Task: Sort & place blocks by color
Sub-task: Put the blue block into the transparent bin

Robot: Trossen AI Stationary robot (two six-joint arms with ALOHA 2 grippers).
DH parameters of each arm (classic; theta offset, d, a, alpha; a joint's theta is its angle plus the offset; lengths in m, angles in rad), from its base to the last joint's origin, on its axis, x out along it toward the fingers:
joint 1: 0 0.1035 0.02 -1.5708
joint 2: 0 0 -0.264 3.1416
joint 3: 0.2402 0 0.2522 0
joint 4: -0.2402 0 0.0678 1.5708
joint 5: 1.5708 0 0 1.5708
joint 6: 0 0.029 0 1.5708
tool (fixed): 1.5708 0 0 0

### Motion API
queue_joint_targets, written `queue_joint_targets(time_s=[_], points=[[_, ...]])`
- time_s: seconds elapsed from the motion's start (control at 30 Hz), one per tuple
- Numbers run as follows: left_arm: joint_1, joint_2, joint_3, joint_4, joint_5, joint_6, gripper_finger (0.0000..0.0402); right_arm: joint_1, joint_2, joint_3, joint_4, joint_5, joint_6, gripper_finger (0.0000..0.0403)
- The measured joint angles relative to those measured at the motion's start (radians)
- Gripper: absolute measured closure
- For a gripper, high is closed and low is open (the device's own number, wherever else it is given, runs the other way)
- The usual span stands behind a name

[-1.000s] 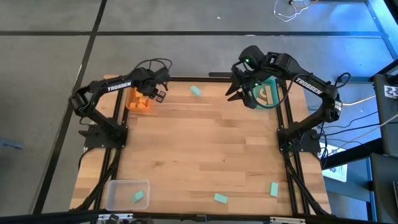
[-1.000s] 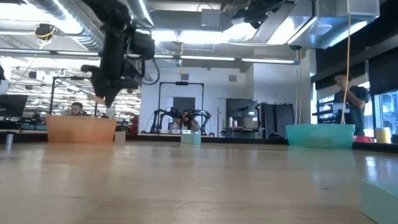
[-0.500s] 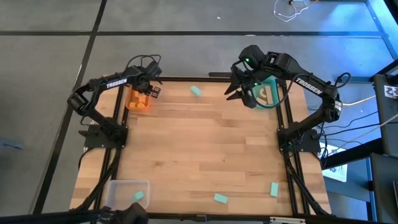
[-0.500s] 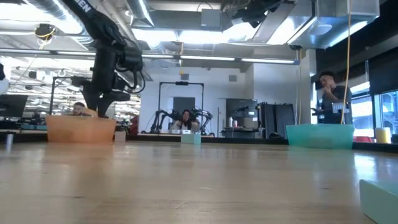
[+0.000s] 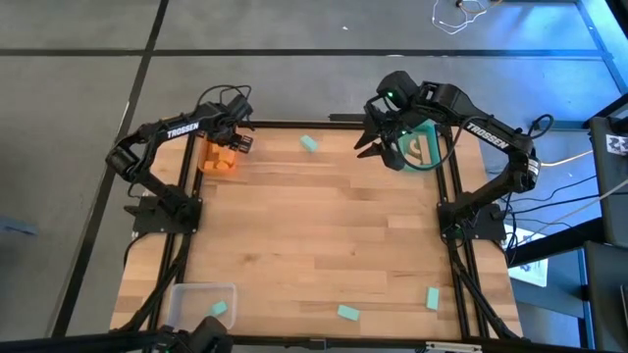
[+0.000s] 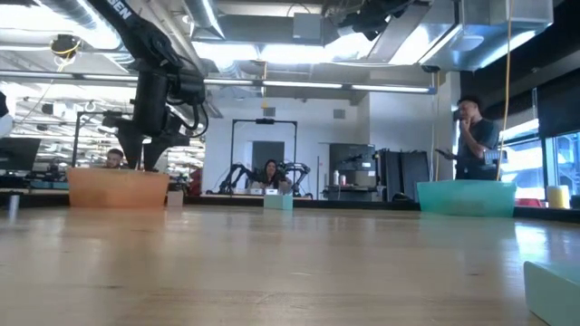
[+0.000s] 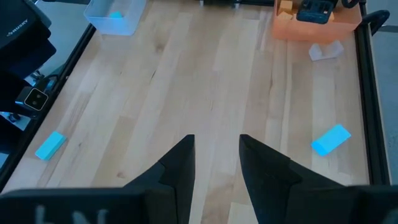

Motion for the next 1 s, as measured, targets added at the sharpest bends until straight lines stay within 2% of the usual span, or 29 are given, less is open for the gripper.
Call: queue_joint_targets(time_s=[0.23,0.43,0.6,0.7,0.77,0.83,1.0], points=[[-0.008,-0.050,0.001,0.000,0.000,0.004,0.0225,0.000,0.000,0.000,0.003,0.000,0.000,0.0277],[-0.069,-0.182,0.001,0.000,0.013,0.070,0.0224,0.002,0.000,0.000,0.015,-0.010,-0.001,0.0277],[-0.125,-0.301,0.002,0.001,0.071,0.087,0.0223,0.002,0.001,0.000,0.032,-0.101,0.014,0.0277],[-0.161,-0.357,0.002,0.001,0.083,0.088,0.0223,0.002,0.001,0.000,0.080,-0.100,0.094,0.0277],[-0.184,-0.383,0.002,0.002,0.083,0.105,0.0223,0.002,0.007,0.000,0.138,-0.051,0.221,0.0277],[-0.207,-0.400,0.002,0.002,0.083,0.130,0.0223,0.002,0.018,0.000,0.203,0.042,0.337,0.0277],[-0.246,-0.413,0.002,0.001,0.083,0.139,0.0223,0.002,0.063,0.000,0.339,0.211,0.494,0.0277]])
